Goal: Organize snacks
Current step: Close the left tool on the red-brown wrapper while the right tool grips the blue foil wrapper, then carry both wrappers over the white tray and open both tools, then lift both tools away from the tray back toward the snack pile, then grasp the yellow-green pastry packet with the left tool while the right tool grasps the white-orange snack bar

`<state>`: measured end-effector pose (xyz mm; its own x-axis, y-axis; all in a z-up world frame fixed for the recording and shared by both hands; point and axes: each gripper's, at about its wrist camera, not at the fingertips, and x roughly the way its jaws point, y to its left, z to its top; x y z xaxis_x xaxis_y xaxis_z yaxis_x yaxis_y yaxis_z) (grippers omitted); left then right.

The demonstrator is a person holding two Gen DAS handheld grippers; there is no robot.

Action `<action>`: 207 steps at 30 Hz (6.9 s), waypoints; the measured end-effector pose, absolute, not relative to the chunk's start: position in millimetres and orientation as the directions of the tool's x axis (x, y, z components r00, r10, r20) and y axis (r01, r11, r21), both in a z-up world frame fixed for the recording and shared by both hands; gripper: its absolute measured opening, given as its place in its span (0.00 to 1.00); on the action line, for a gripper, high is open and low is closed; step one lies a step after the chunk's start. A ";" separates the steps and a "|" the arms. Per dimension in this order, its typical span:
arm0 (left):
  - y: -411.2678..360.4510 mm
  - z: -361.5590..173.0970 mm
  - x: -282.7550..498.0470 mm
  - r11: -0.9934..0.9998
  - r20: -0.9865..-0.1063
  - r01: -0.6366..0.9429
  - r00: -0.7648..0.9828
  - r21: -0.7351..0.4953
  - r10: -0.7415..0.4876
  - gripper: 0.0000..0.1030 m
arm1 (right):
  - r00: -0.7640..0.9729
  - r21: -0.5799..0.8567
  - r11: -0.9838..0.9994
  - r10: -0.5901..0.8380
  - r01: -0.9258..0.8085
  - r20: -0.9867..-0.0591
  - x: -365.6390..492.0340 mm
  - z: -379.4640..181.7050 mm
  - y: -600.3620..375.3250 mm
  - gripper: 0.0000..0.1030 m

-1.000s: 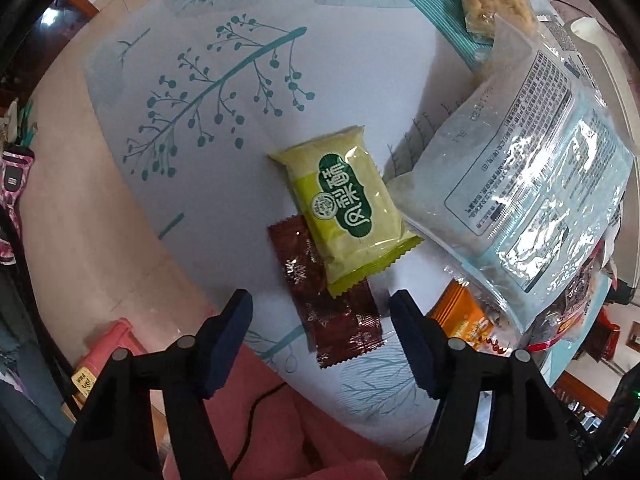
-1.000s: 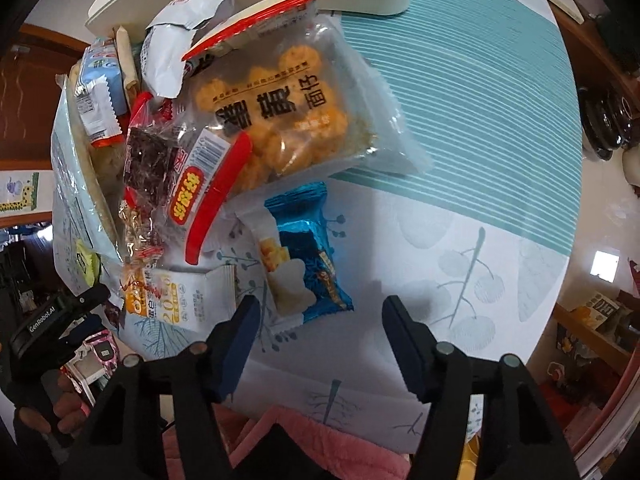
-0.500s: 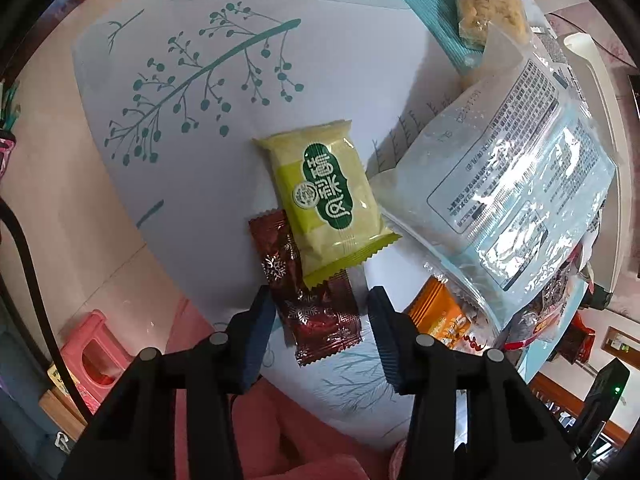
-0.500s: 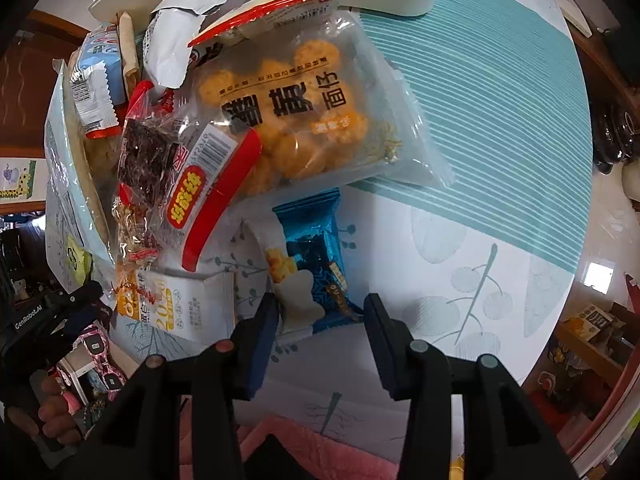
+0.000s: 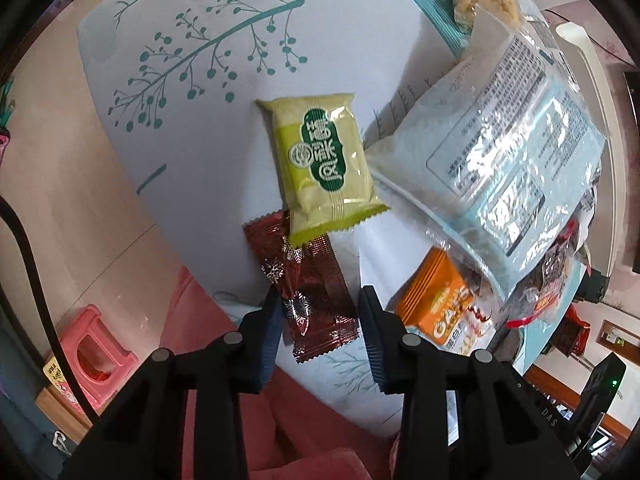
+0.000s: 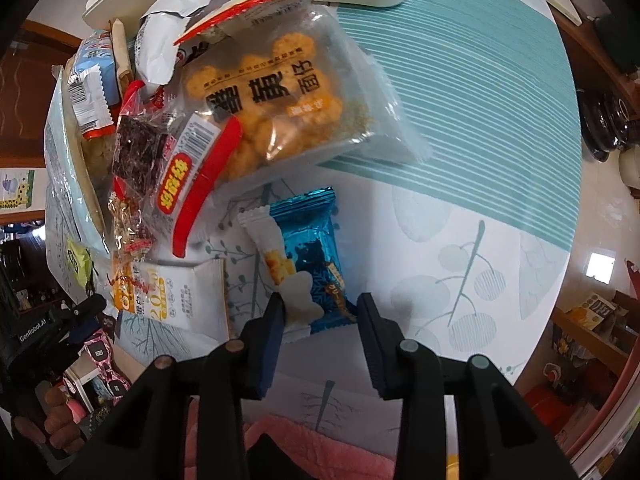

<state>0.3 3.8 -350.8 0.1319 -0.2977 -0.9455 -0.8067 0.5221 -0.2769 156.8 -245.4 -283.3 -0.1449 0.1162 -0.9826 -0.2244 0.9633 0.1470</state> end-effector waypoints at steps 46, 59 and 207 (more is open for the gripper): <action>-28.1 -68.5 169.2 0.955 -0.879 -0.141 0.442 -0.262 -0.176 0.35 | 0.369 0.303 0.951 0.304 -0.063 -0.879 180.7 -133.9 -307.4 0.32; -32.0 -53.1 257.8 0.976 -0.851 -0.007 0.492 -0.216 -0.184 0.35 | 0.496 0.278 0.955 0.290 -0.099 -0.819 240.3 -111.3 -275.5 0.32; -9.4 -311.6 76.8 0.853 -0.971 0.493 -0.232 -0.171 -0.061 0.78 | 0.312 0.462 0.407 0.382 0.788 -0.870 33.7 -269.9 -240.2 0.56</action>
<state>76.8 -9.4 -311.6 -0.2322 -0.0609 -0.9708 0.4935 0.8527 -0.1715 33.7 -240.2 -269.9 0.3120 0.3824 -0.8697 0.7882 0.4070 0.4617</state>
